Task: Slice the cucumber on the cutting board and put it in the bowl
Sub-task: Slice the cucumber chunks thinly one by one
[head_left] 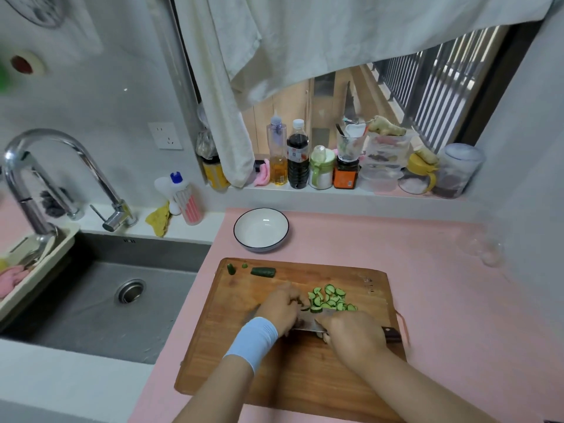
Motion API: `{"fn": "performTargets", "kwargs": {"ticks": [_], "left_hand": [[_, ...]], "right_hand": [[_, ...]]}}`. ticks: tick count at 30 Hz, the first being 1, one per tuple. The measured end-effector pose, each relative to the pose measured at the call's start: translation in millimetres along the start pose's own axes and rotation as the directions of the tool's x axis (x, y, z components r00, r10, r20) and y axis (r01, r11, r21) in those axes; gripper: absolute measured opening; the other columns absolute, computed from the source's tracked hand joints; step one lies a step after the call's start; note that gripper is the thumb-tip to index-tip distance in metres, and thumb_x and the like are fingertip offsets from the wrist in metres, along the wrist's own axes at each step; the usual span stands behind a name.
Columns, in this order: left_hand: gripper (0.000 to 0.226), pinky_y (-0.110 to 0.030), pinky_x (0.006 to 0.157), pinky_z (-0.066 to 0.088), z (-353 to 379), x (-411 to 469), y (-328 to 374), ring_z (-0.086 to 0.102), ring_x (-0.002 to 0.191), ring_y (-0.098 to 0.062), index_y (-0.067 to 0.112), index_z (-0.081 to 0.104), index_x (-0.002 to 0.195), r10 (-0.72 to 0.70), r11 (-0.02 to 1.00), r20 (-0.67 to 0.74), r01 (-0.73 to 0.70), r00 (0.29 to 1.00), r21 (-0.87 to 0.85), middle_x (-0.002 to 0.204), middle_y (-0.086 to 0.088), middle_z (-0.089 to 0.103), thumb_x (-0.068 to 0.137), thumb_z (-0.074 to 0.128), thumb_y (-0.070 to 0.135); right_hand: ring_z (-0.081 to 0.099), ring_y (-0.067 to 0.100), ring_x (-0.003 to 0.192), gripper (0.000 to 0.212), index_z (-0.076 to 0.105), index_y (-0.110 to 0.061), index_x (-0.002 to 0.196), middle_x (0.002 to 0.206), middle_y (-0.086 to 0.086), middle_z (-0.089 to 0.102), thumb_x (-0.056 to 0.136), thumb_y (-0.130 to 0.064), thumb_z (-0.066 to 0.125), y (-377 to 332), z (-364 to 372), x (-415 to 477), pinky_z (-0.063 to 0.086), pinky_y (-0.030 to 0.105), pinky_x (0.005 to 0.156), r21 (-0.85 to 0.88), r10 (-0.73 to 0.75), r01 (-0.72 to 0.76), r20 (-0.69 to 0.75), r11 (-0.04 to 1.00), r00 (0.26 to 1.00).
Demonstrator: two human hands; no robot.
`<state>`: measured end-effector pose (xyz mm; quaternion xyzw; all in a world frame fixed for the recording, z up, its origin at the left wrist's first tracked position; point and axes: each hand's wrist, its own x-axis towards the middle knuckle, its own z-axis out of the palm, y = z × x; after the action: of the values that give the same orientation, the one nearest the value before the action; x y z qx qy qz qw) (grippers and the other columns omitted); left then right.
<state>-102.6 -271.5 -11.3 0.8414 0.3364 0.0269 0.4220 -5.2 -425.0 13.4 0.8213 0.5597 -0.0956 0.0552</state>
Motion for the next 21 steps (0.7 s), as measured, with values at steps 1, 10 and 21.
{"fn": "performTargets", "kwargs": {"ticks": [1,10,21], "left_hand": [[0.04,-0.029,0.077,0.053,3,-2,4,0.061,0.083,-0.014,0.022,0.071,0.088,0.006,0.999,0.01,-0.006,1.0,-0.034,0.102,0.01,0.063,0.086,0.038,0.001],[0.049,-0.019,0.099,0.037,6,8,8,0.053,0.119,-0.013,0.037,0.068,0.113,-0.09,0.994,0.059,0.086,0.994,0.073,0.13,0.01,0.058,0.088,0.039,0.006],[0.026,-0.03,0.072,0.046,-12,-37,-45,0.056,0.08,-0.017,0.022,0.055,0.068,-0.212,0.97,-0.639,0.079,0.739,-0.231,0.076,0.005,0.06,0.076,0.042,0.001]], "right_hand": [[0.056,0.025,0.076,0.028,0.06,-0.026,0.121,0.087,-0.003,0.054,0.099,-0.015,0.046,2,0,1,0.037,0.032,0.058,0.018,-0.012,0.012,-0.013,1.0,1.0],[0.063,0.03,0.081,0.02,0.058,-0.021,0.113,0.097,0.003,0.066,0.1,-0.016,0.044,10,0,1,0.04,0.032,0.059,0.003,-0.138,0.138,-0.049,0.99,0.989],[0.063,0.018,0.076,0.025,0.065,-0.033,0.119,0.088,-0.007,0.069,0.099,-0.031,0.051,25,4,6,0.053,0.032,0.062,0.192,-0.091,0.104,-0.075,0.976,0.993]]}}
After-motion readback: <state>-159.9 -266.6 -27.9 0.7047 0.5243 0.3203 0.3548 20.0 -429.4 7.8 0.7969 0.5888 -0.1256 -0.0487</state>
